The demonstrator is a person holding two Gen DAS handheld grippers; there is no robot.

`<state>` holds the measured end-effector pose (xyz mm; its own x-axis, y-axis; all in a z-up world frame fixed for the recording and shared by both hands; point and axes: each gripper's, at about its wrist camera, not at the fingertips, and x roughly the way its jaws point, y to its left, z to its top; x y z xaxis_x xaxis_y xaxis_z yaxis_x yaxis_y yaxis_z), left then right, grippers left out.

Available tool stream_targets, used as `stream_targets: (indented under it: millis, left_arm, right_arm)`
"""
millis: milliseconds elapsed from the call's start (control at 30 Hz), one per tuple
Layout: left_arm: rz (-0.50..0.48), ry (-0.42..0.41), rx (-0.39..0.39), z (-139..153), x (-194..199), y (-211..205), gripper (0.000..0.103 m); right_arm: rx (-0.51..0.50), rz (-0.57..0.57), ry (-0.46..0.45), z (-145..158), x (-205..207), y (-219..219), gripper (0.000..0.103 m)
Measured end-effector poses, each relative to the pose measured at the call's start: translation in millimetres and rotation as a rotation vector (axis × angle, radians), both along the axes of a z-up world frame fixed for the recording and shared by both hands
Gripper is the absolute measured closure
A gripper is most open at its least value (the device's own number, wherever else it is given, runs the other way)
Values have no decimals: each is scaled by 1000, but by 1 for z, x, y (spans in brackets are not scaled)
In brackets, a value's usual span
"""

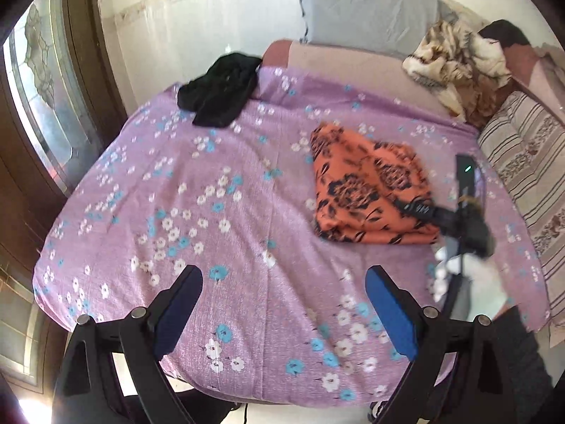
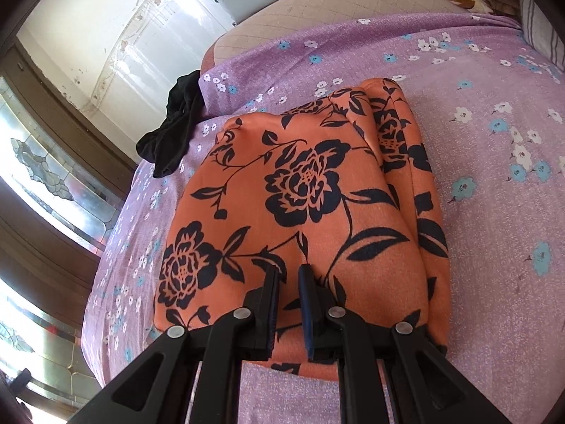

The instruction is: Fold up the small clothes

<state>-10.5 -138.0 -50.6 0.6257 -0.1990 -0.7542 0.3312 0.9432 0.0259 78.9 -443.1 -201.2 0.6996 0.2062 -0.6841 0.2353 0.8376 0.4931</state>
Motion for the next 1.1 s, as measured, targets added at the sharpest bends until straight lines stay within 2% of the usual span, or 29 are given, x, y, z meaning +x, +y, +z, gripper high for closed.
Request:
stream_targets:
  millis: [233,400,567,667,767,800,867,933,1000,1100]
  left_arm:
    - [-59,-141,-56,70,-19,-15,9]
    - [-93,-187,-91,93,-27,-23,9]
    - [-111,-163,-73,79,-16,-32,9]
    - [-96,-139,-31,63,-5,-32,9]
    - [-60,-118,-12,50,6,-25,9]
    - [-44,-107,-12,47,10,-22,9]
    - [-17,-93,-16,43,16,-16,9]
    - [1,-93,-7,41,19,-12,9]
    - [12,-99,3,41,21,-11,9]
    - [8,-94,7,39,24,-13,9]
  right_arm:
    - [16,10,-2,-1,0,-4,89]
    - [23,9,-2,-2,0,-5,89]
    - [-13,10,-11,9,-2,-2,89]
    - [-46,-4,-86,24,-7,-2,88]
    - [-4,-32,-145,28,-6,-11,88]
    - [8,-31,-118,22,-1,-13,88]
    - [0,-33,-4,3,13,-12,87]
    - [13,-33,-14,-1,17,-12,87]
    - [-13,-23,-21,6,19,-8,88]
    - [11,-27,-72,17,13,-7,86]
